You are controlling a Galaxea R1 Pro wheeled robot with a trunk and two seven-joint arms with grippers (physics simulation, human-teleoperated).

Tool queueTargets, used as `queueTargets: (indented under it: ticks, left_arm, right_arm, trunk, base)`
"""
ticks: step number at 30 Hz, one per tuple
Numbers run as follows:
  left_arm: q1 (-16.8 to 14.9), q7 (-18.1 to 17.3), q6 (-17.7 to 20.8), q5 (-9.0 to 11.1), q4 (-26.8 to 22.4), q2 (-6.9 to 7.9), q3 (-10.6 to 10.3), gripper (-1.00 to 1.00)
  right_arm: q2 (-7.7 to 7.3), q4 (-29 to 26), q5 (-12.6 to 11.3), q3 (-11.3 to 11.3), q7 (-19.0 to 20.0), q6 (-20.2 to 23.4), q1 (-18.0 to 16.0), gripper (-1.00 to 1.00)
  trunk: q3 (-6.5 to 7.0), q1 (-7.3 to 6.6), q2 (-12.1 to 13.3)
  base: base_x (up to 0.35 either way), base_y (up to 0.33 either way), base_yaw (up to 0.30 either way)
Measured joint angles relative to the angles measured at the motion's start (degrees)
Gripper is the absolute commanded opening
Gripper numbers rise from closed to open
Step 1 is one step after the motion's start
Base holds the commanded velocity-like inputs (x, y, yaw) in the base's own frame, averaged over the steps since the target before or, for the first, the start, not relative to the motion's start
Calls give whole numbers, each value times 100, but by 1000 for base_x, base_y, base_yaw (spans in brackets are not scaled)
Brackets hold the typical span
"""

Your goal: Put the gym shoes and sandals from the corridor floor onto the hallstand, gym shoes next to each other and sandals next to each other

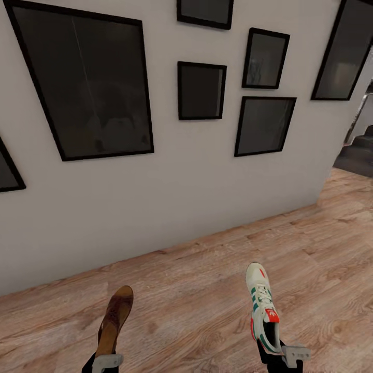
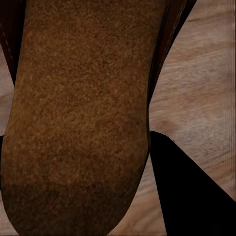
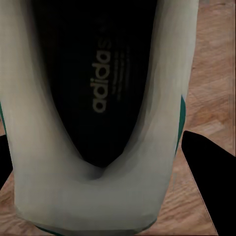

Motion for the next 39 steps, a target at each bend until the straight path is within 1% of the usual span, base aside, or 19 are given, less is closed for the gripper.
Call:
queueTargets:
  ticks: [30,39]
  left_arm:
    - [0,8,0,8,-2,0,12,-100]
    - [0,8,0,8,-1,0,15,-100]
  right_arm:
    - [0,0,0,0,0,0,0,-100]
    - [0,-1,0,0,0,-1,0,-100]
  trunk:
    - [-88,0,0]
    - [-115,-2,0]
  base:
    - [1,0,-247]
    - [122,-62,-247]
